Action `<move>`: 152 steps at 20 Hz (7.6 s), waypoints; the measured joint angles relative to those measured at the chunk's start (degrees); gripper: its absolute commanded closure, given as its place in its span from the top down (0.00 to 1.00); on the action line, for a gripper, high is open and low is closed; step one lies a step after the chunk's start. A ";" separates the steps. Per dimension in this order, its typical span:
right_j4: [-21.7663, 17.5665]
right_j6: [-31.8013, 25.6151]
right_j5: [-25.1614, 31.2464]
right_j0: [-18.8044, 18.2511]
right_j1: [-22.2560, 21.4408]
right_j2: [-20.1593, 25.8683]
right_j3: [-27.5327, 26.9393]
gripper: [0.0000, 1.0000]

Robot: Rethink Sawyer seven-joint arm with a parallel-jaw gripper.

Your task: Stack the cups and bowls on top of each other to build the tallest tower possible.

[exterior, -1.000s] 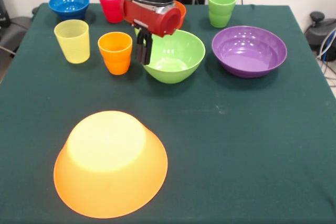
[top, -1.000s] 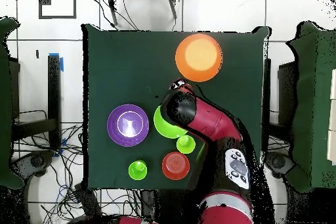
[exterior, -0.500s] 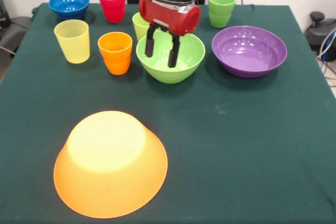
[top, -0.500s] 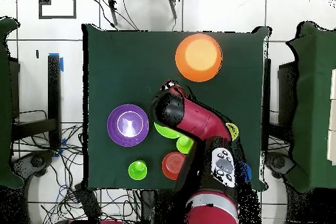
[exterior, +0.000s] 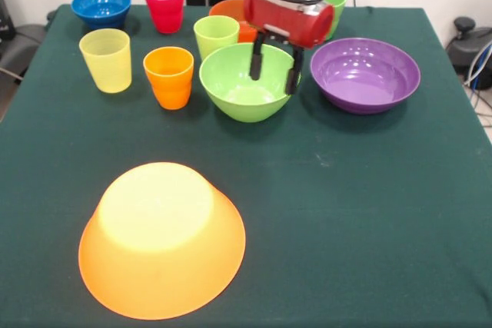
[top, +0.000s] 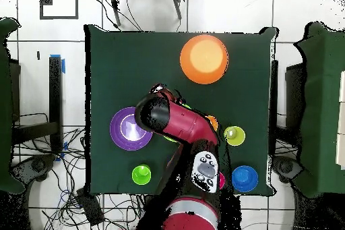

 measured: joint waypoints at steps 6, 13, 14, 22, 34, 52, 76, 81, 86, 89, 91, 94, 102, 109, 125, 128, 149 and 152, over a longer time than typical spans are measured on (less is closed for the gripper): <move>3.25 4.46 0.02 3.41 0.06 -0.25 0.45 1.00; 5.43 8.76 0.01 5.96 0.26 -0.42 0.60 1.00; 5.89 10.01 0.02 6.70 0.31 -0.43 0.61 1.00; 7.56 13.50 0.01 9.16 0.40 -0.50 0.63 1.00; 10.05 16.66 0.01 12.24 3.41 -0.50 0.65 1.00; 13.00 18.98 -0.17 14.34 9.22 -0.48 0.66 1.00; 14.45 18.98 -4.95 14.34 12.26 0.17 0.63 1.00; 14.48 18.98 -4.90 14.74 12.05 -0.04 0.52 0.00; 14.46 18.98 -4.92 15.22 11.86 -0.40 0.48 0.00; 14.46 18.98 -4.89 14.98 11.79 -0.35 0.48 0.00; 14.46 18.98 -4.76 14.67 11.62 -0.33 0.48 0.00; 14.46 18.98 -4.14 14.23 11.13 -0.33 0.49 0.00; 14.44 18.98 3.85 14.22 7.92 -1.90 0.48 0.00; 14.32 18.98 15.97 15.33 4.90 -6.06 -0.85 0.00; 13.70 18.98 28.33 15.33 3.15 -10.95 -11.22 0.00; 12.59 18.98 29.66 14.29 3.83 -11.19 -14.26 0.00; 2.44 18.98 36.88 2.65 14.02 -12.23 -36.46 0.00; 1.40 18.98 37.39 1.74 15.35 -12.22 -38.63 0.00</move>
